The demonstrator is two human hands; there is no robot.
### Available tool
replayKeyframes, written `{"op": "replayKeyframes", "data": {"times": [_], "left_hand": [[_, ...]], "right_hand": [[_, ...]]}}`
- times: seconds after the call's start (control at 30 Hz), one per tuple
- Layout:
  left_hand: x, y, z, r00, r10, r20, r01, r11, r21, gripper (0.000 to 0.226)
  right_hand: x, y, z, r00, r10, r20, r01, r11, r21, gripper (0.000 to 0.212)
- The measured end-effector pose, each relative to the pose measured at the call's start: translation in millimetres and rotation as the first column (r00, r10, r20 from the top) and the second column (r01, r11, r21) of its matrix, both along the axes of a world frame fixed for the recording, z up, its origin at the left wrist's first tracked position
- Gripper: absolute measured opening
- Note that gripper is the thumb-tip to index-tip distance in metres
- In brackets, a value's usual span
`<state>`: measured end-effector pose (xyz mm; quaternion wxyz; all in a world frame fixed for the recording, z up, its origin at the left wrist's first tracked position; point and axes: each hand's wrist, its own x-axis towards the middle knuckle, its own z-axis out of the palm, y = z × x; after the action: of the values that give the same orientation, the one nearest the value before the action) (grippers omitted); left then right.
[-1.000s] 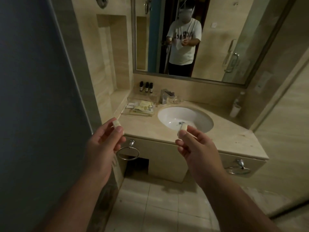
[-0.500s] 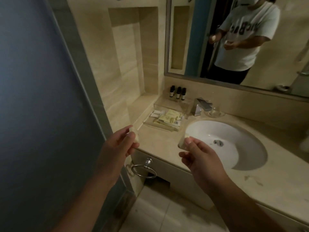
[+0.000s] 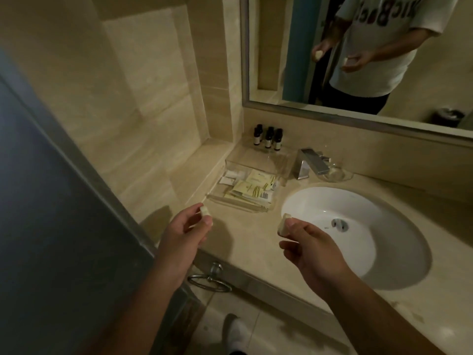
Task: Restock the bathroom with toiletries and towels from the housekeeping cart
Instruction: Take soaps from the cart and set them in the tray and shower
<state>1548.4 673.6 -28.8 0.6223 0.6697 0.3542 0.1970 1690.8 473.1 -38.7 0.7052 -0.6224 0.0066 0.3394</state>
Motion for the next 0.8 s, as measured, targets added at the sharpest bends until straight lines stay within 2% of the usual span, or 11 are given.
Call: {"op": "replayKeyframes", "data": {"times": [0.23,0.3,0.4,0.53,0.67,0.8], "left_hand": [[94,54,-33,0.998,-0.050,0.035,0.054,0.991,-0.120,0.037],[118,72,-47,0.997,-0.070,0.017,0.072,0.994,-0.083,0.031],[149,101,-72,0.989,-0.070,-0.128,0.085,0.989,0.118,0.030],[181,129,-111,0.940,-0.027,-0.340,0.148,0.930,0.336,0.040],[199,155,-142,0.873,0.064,-0.484,0.249,0.795,0.553,0.038],[209,166,-155,0.854,0.071,-0.515,0.335,0.682,0.650,0.025]], "right_hand": [[72,29,-1,0.996,-0.086,0.028,0.087,0.996,-0.031,0.025],[90,40,-5,0.994,-0.106,0.018,0.107,0.993,-0.045,0.023],[110,60,-22,0.990,-0.137,-0.013,0.136,0.988,-0.072,0.022],[121,82,-58,0.989,-0.123,-0.081,0.114,0.987,-0.116,0.020],[143,91,-76,0.995,-0.079,-0.060,0.068,0.983,-0.171,0.024],[174,103,-84,0.997,-0.023,-0.069,0.007,0.976,-0.219,0.024]]}}
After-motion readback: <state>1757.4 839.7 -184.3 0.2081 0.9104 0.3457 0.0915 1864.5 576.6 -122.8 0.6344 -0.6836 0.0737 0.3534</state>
